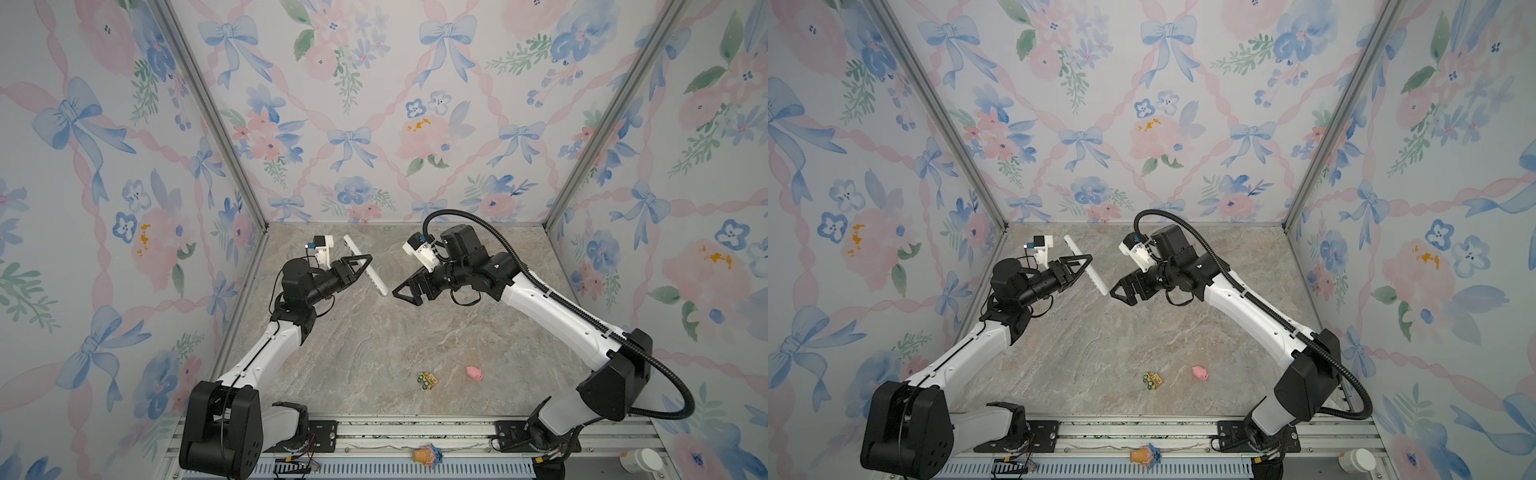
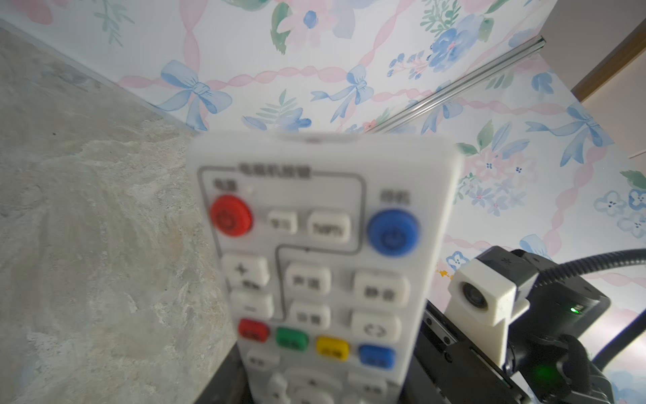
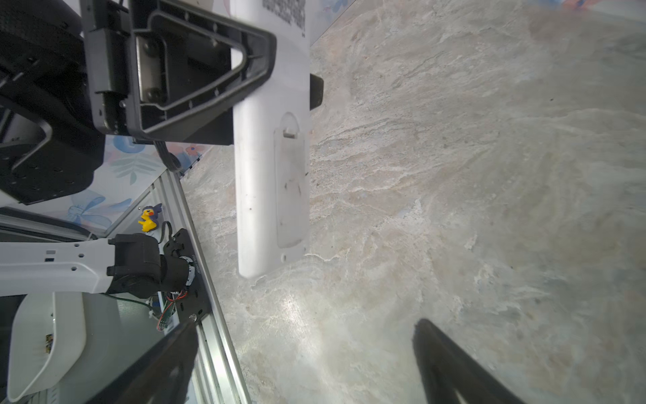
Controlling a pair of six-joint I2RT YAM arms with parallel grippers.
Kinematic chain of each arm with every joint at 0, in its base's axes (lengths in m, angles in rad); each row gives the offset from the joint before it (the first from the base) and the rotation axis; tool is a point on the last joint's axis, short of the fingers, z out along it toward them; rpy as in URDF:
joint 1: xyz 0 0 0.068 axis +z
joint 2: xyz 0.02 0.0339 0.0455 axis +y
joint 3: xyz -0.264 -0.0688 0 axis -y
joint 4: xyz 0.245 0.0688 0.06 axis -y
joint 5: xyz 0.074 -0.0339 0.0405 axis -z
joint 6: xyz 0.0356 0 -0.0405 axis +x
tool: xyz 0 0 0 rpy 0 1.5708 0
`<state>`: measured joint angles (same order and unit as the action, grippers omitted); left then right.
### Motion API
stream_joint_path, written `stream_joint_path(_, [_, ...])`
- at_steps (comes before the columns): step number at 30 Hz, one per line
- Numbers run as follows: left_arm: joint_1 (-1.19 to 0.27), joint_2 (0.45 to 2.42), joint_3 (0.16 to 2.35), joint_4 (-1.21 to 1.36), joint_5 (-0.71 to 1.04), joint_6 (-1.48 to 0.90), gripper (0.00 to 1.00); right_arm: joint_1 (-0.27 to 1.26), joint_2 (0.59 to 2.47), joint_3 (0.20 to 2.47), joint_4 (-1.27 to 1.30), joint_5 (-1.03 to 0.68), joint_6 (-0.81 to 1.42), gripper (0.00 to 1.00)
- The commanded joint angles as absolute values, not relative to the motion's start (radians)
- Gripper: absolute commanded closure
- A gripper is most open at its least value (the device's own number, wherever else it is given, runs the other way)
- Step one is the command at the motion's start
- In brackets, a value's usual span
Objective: Load the batteries into the remote control
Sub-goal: 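Open and withdraw the right gripper while the left gripper holds the remote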
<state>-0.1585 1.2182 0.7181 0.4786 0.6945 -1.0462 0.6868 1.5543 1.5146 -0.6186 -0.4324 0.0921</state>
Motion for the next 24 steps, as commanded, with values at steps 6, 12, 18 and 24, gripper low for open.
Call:
stream_joint_path(6, [-0.166,1.19,0.794,0.168,0.557,-0.893,1.0,0.672,1.471,1.483,-0.678,-0.212,0.074,0.03])
stream_joint_path(12, [-0.187,1.239,0.869,-0.061,0.476,-0.795,1.0,0.664,1.485,1.481,-0.703,-0.124,0.104,0.03])
stream_joint_path(18, [-0.216,1.3,0.917,-0.16,0.413,-0.769,1.0,0.664,1.492,1.489,-0.734,-0.054,0.124,0.03])
stream_joint_path(24, [-0.288,1.372,0.98,-0.262,0.307,-0.725,1.0,0.663,1.462,1.44,-0.721,-0.021,0.168,0.03])
